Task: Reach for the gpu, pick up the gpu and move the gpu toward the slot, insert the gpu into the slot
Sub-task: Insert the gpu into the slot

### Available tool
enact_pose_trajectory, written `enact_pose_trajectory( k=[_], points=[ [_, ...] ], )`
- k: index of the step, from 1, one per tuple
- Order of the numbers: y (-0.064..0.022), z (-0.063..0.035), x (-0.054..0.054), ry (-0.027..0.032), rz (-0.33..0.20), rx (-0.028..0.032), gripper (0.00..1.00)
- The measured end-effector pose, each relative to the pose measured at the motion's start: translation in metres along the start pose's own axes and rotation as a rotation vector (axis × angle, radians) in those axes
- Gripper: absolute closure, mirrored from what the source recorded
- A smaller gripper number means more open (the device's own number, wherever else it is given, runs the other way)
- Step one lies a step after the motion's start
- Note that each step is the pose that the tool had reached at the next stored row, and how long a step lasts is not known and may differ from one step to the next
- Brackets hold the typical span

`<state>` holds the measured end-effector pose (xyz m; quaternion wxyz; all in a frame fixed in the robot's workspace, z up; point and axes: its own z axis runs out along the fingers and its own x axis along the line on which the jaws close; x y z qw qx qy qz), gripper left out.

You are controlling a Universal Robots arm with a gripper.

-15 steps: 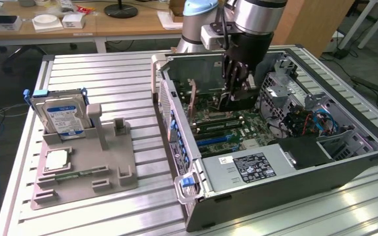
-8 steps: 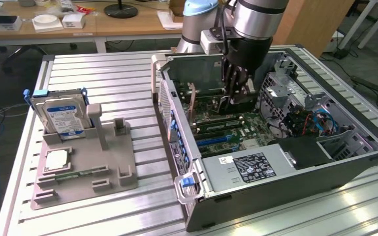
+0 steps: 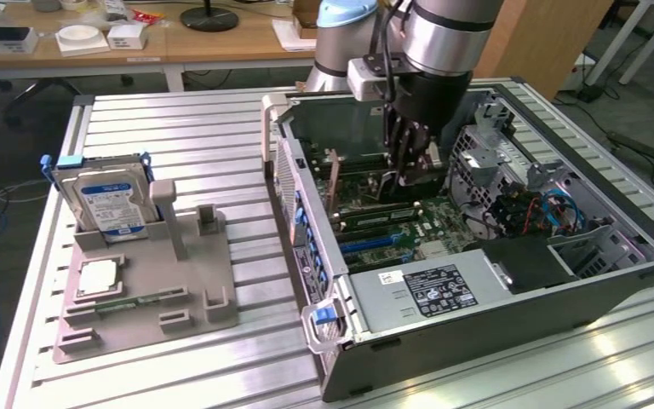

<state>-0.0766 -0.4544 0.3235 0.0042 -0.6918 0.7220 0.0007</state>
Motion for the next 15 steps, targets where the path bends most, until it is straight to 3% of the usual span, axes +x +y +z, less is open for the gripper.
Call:
enact_pose_trajectory(
  k=[15],
  points=[
    [0.0001, 0.0106, 0.004, 0.0002, 0.000, -0.0001, 0.74]
  ],
)
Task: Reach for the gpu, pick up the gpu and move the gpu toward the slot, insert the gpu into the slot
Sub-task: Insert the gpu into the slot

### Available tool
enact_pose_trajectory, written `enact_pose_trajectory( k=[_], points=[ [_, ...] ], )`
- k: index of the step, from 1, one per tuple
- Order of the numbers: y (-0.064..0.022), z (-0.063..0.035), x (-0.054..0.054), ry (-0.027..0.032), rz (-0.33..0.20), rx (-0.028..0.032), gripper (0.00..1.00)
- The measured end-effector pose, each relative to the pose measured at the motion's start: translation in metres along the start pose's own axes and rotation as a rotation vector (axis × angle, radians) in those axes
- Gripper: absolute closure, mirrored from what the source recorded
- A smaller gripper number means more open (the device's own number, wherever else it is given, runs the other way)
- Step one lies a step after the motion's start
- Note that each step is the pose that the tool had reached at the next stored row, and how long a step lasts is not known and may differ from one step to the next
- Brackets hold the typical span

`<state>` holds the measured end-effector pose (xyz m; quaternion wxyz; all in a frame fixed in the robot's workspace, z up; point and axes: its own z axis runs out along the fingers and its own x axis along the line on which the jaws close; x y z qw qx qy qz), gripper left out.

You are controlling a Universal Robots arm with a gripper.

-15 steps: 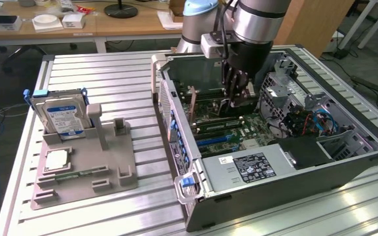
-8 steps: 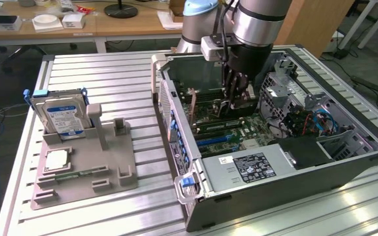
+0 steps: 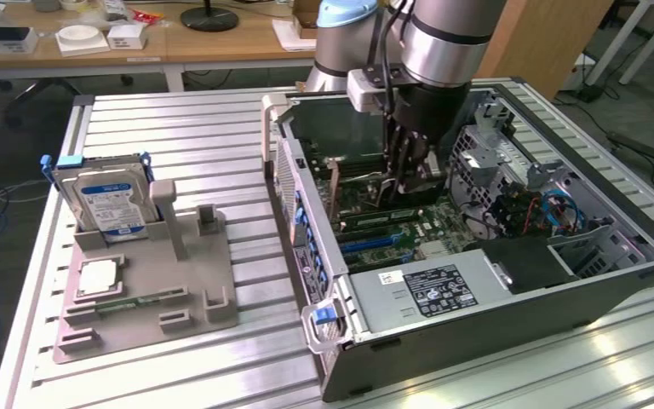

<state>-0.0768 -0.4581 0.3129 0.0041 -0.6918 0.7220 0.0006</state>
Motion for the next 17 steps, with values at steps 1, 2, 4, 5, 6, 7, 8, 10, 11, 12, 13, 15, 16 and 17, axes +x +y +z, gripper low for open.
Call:
enact_pose_trajectory(
  k=[1, 2, 4, 5, 6, 7, 8, 10, 11, 12, 13, 15, 16, 17],
  points=[
    [0.0000, 0.0009, 0.000, 0.0000, 0.000, 0.0001, 0.74],
    [0.0001, 0.0016, 0.000, -0.0001, 0.000, 0.0000, 0.74],
    [0.0011, 0.0031, 0.000, 0.0000, 0.000, 0.0000, 0.74],
    [0.0020, 0.0039, 0.000, 0.0000, 0.000, 0.0001, 0.74],
    [0.0028, 0.0046, 0.000, 0.0000, 0.000, 0.0001, 0.74],
    [0.0034, 0.0052, 0.000, -0.0001, 0.000, 0.0000, 0.74],
    [0.0038, 0.0058, 0.000, 0.0000, 0.000, 0.0000, 0.74],
    [0.0040, 0.0071, 0.000, -0.0001, 0.000, 0.0000, 0.74],
    [0.0042, 0.0079, 0.000, -0.0001, 0.000, 0.0001, 0.74],
    [0.0043, 0.0086, 0.000, 0.0000, 0.000, 0.0001, 0.74],
    [0.0043, 0.0094, 0.001, 0.0000, 0.000, 0.0001, 0.74],
    [0.0045, 0.0109, 0.001, -0.0001, 0.000, 0.0001, 0.74],
    [0.0045, 0.0117, 0.001, -0.0001, 0.000, 0.0000, 0.74],
    [0.0044, 0.0126, 0.001, -0.0001, 0.000, 0.0000, 0.74]
  ],
)
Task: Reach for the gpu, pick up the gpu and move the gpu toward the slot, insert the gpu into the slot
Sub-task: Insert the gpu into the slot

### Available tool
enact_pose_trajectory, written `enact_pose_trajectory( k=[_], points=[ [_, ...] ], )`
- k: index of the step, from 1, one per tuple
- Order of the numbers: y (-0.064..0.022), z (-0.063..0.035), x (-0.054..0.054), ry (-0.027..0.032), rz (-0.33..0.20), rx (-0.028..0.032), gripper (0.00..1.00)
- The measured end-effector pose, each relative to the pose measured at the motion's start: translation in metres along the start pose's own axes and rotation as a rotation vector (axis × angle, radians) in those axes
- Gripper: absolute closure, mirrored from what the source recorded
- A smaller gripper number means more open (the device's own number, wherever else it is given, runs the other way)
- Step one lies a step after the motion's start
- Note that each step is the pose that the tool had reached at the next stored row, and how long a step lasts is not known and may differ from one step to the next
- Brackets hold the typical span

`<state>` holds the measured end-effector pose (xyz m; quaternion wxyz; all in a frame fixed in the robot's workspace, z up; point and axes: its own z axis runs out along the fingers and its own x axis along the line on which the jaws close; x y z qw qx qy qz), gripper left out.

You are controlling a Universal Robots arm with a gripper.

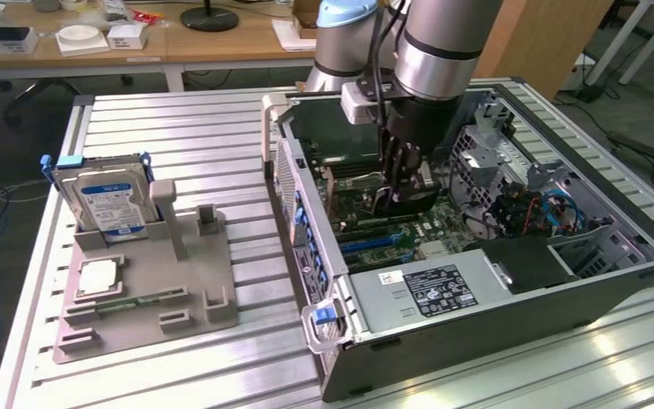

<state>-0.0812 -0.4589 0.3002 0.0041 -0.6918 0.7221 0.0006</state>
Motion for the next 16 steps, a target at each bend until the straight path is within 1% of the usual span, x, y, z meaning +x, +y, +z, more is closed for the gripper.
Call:
enact_pose_trajectory(
  k=[16],
  points=[
    [0.0037, 0.0127, 0.001, 0.0001, 0.000, -0.0001, 0.74]
  ],
)
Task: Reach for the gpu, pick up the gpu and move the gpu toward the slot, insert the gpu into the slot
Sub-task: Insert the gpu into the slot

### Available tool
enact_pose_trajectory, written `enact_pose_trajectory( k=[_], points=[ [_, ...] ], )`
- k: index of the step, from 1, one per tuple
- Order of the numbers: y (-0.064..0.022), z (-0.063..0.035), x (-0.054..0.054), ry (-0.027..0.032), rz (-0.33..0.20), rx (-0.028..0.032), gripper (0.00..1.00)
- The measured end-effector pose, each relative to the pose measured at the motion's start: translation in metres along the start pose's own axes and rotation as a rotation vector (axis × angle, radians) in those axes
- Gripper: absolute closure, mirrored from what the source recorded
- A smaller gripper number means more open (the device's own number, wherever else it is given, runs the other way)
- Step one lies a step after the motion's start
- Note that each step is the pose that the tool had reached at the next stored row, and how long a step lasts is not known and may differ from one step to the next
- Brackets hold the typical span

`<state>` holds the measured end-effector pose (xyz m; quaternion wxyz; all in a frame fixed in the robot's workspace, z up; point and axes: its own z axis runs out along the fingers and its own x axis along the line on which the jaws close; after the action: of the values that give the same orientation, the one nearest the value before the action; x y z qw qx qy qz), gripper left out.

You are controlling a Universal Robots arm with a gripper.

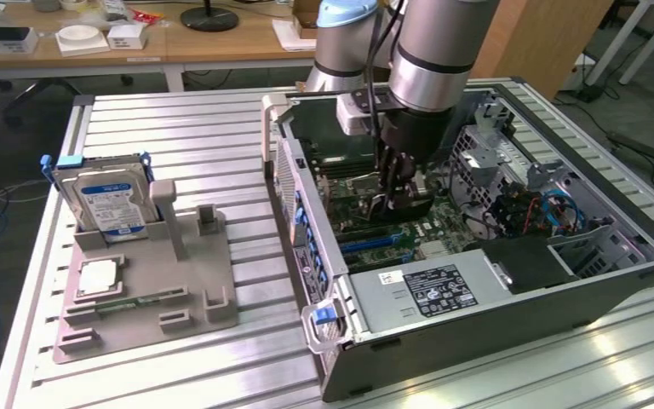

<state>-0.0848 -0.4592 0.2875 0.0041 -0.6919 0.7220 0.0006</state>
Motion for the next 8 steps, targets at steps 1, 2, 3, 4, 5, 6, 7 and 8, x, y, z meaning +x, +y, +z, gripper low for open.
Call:
enact_pose_trajectory(
  k=[1, 2, 3, 4, 5, 6, 7, 8],
  points=[
    [0.0001, 0.0012, 0.0001, -0.0001, 0.000, 0.0000, 0.74],
    [0.0001, 0.0026, 0.0001, 0.0000, 0.000, 0.0000, 0.74],
    [0.0001, 0.0042, 0.0001, -0.0001, 0.000, 0.0000, 0.74],
    [0.0001, 0.0054, 0.0001, 0.0000, 0.000, 0.0000, 0.74],
    [0.0001, 0.0062, 0.0001, 0.0001, 0.000, 0.0001, 0.74],
    [0.0002, 0.0064, 0.0001, 0.0005, 0.000, -0.0001, 0.74],
    [0.0002, 0.0065, 0.0001, 0.0006, 0.000, -0.0005, 0.74],
    [0.0002, 0.0069, 0.0001, 0.0007, 0.000, -0.0020, 0.74]
  ],
)
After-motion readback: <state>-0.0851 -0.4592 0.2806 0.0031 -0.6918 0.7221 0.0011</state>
